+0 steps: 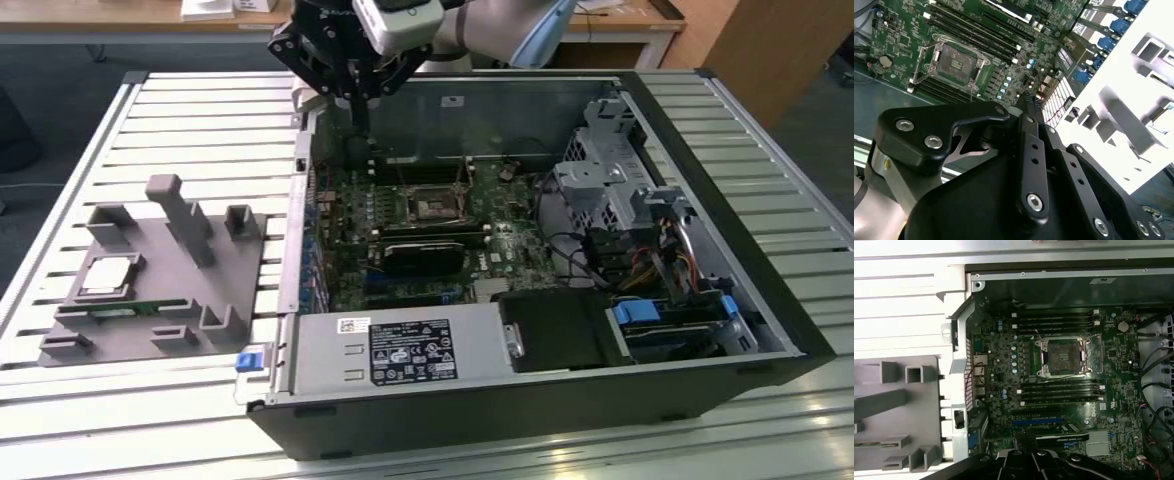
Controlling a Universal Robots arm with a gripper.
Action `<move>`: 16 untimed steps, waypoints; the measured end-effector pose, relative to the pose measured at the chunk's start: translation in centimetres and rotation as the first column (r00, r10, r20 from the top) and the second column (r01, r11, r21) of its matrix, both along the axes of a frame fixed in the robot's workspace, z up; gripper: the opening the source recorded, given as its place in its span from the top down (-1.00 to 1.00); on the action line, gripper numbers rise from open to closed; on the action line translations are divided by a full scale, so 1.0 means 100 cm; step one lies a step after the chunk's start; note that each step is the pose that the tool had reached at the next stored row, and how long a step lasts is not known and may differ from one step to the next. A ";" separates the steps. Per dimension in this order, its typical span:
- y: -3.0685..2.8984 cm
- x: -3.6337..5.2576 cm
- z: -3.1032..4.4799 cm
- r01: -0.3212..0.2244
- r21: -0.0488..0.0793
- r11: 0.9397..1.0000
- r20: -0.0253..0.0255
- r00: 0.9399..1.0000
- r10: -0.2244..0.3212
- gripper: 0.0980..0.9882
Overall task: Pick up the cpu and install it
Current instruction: 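Reach for the cpu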
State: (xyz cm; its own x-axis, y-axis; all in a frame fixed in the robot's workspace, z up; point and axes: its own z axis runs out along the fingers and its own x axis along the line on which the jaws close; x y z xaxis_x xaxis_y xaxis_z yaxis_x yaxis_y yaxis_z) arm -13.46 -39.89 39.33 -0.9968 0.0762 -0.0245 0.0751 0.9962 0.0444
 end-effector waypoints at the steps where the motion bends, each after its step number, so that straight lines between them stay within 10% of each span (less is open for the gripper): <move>1: 0.0000 -0.0011 0.0000 0.000 0.000 1.000 0.000 1.000 0.000 0.98; 16: 0.0000 -0.0109 -0.0001 0.000 0.000 1.000 0.000 1.000 0.000 0.98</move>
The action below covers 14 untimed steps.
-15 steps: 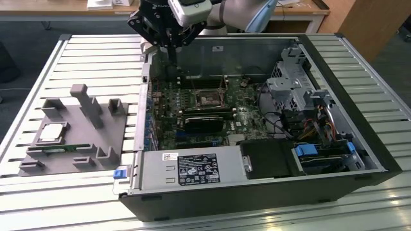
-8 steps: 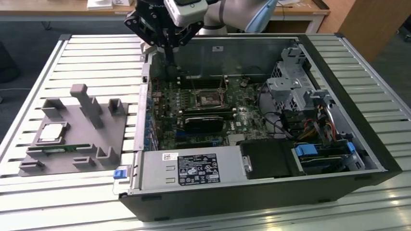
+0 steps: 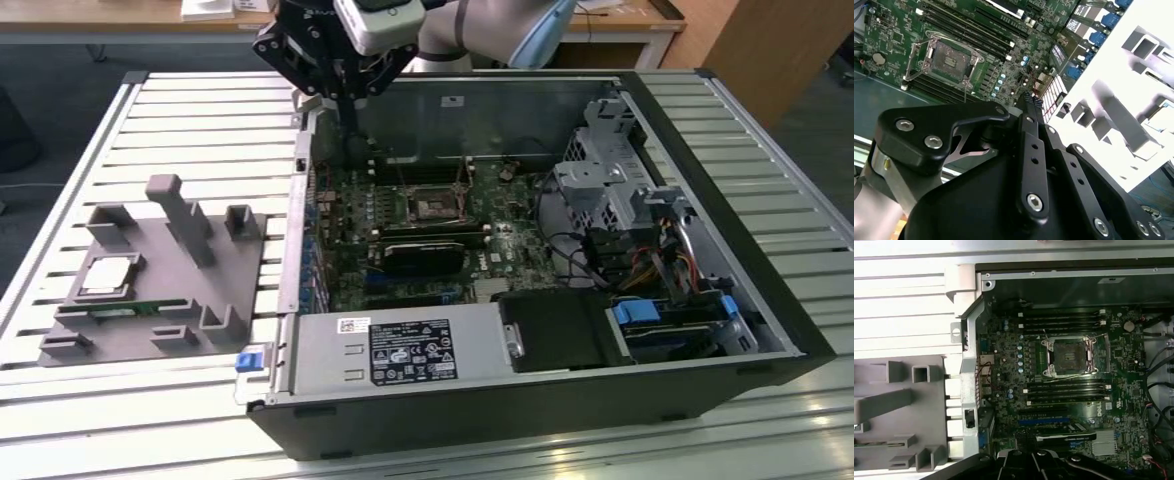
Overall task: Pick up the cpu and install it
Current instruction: 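Reach for the cpu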
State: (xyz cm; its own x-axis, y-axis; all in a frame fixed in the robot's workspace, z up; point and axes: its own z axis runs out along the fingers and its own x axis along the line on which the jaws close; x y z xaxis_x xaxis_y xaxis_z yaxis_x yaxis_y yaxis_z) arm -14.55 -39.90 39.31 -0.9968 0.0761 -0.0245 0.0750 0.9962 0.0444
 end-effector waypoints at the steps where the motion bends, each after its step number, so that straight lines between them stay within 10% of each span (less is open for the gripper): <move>1: 0.0000 -0.0006 0.0000 0.000 0.000 1.000 0.000 1.000 0.000 0.98; 14: 0.0000 -0.0077 -0.0003 0.000 0.000 1.000 0.000 1.000 0.000 0.98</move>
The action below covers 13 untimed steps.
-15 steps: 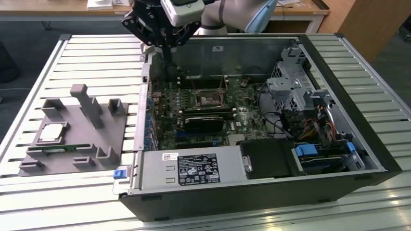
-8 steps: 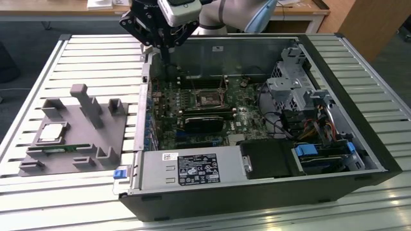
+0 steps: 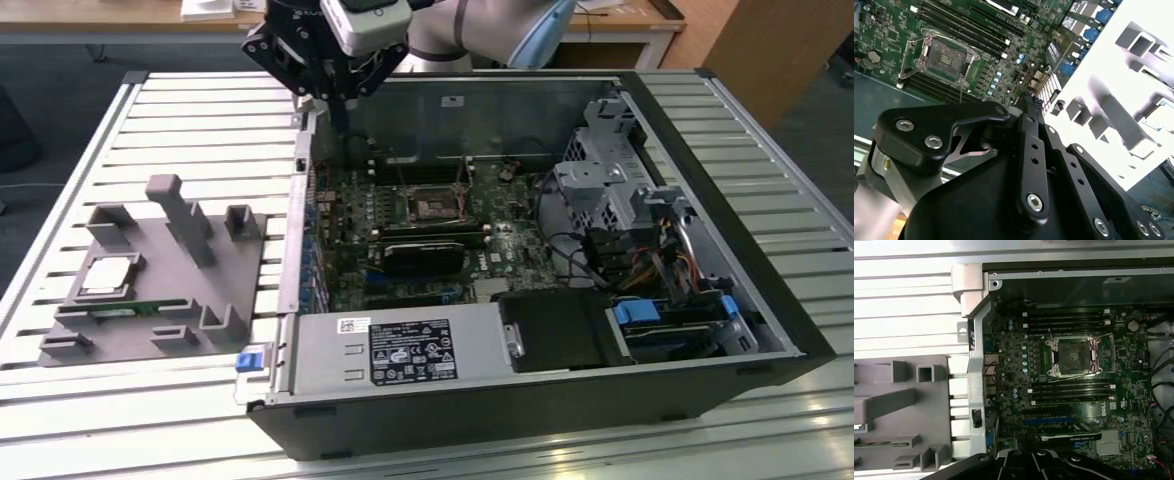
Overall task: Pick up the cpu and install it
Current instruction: 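Reach for the cpu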
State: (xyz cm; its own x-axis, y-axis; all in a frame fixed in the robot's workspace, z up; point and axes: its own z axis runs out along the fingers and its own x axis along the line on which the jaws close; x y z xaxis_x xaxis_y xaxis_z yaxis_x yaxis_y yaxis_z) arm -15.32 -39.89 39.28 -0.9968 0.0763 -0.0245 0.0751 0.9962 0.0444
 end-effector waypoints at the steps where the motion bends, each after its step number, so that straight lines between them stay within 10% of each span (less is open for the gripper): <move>1: 0.0000 -0.0006 0.0000 0.000 0.000 1.000 0.000 1.000 0.000 0.98; 13: 0.0000 -0.0076 -0.0003 0.000 0.000 1.000 0.000 1.000 0.000 0.98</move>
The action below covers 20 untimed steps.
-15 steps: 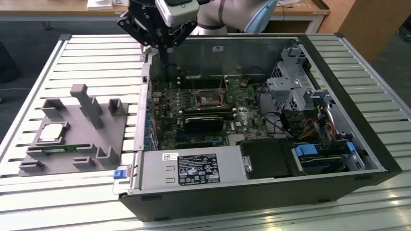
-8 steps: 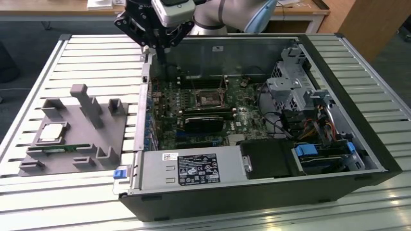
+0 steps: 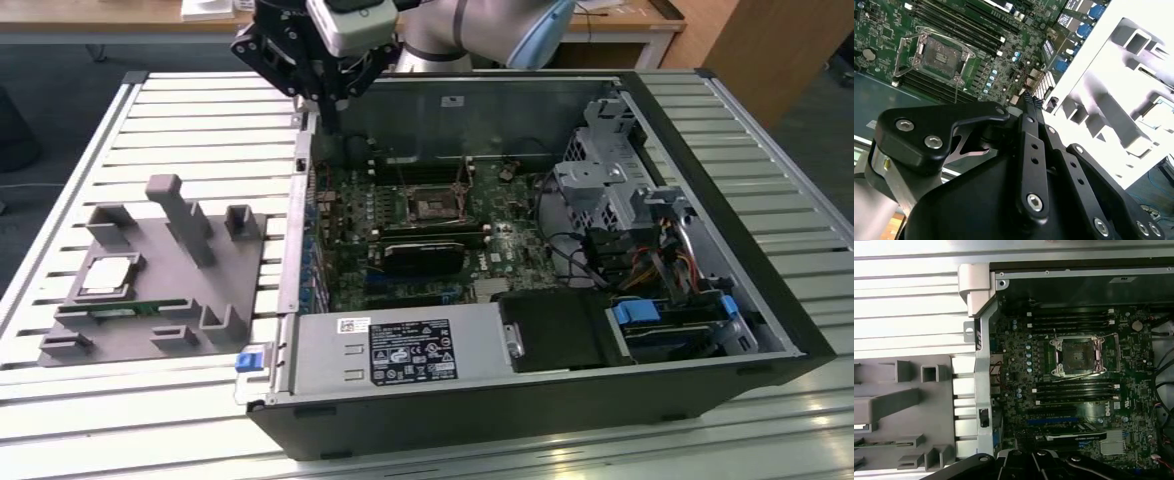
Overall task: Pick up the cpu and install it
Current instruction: 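Reach for the cpu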
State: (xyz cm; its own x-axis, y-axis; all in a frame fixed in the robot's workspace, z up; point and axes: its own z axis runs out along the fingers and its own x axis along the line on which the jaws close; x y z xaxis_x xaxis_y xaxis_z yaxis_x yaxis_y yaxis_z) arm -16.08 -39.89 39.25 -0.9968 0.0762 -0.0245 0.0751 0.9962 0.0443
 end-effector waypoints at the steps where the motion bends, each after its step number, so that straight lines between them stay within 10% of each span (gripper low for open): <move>1: 0.0000 -0.0007 0.0000 0.000 0.000 1.000 0.000 1.000 0.000 0.98; 20: 0.0000 -0.0122 -0.0006 0.000 0.000 1.000 0.000 1.000 0.000 0.98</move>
State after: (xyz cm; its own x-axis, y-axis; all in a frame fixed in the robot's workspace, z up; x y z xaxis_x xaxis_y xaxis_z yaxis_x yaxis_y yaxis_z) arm -17.30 -39.89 39.20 -0.9968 0.0762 -0.0245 0.0751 0.9962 0.0444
